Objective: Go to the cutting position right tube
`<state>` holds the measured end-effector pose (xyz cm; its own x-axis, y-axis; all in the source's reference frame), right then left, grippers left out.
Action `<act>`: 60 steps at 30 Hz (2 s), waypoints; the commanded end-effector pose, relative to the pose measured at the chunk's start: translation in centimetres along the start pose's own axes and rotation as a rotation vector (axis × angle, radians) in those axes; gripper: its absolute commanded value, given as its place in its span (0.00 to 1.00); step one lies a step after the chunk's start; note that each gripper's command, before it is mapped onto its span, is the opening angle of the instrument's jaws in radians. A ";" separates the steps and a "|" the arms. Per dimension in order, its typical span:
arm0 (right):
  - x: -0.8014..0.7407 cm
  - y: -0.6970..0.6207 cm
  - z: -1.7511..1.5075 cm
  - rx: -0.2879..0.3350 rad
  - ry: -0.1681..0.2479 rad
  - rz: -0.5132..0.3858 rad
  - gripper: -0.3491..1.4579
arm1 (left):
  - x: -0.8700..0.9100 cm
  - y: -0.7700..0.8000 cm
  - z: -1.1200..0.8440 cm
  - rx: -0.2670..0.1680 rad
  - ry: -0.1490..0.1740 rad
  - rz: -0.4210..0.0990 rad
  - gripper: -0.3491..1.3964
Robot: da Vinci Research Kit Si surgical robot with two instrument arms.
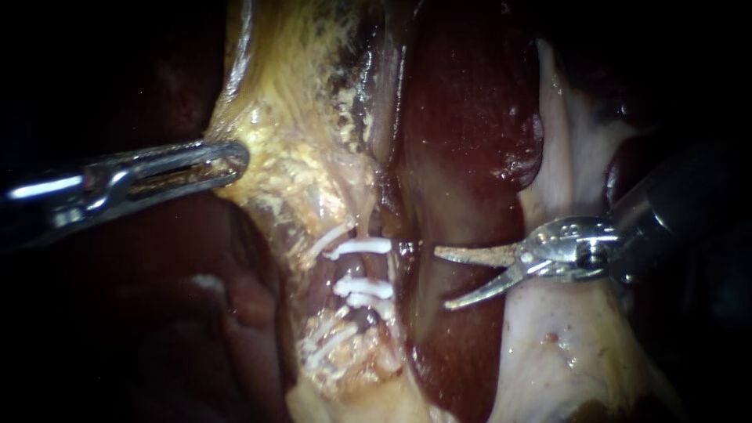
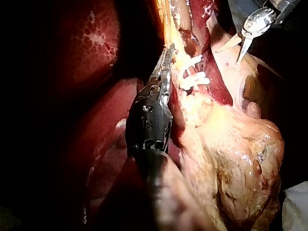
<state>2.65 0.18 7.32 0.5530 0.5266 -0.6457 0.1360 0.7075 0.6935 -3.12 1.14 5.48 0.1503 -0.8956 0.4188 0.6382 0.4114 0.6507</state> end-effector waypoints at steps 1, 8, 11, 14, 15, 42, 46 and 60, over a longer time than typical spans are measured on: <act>0.01 0.00 0.01 0.004 0.000 0.013 0.59 | 0.00 -0.01 0.00 -0.001 -0.001 0.000 0.00; 0.03 0.04 0.11 0.023 -0.004 0.040 0.47 | -0.03 -0.01 -0.05 0.000 -0.005 -0.002 0.00; 0.04 0.07 0.17 0.024 -0.004 0.057 0.45 | -0.04 -0.02 -0.08 -0.001 -0.008 -0.003 0.00; 0.04 0.09 0.23 0.031 -0.006 0.067 0.39 | -0.05 -0.02 -0.10 -0.003 -0.009 -0.003 0.00; 0.04 0.10 0.25 0.032 -0.006 0.067 0.38 | -0.05 -0.02 -0.10 -0.002 -0.011 -0.004 0.00; 0.02 0.46 0.65 0.025 -0.034 0.090 0.38 | -0.05 -0.07 -0.14 -0.004 -0.012 -0.005 0.00; 0.00 0.52 0.72 0.020 -0.042 0.088 0.39 | -0.05 -0.08 -0.14 -0.005 -0.012 -0.005 0.00; -0.05 0.63 0.73 -0.003 -0.080 0.089 0.40 | -0.05 -0.09 -0.15 -0.006 -0.012 -0.006 0.00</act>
<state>3.31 0.26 8.03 0.6294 0.5475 -0.5515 0.0779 0.6616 0.7458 -3.08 1.12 5.30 0.1371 -0.8958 0.4228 0.6434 0.4051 0.6496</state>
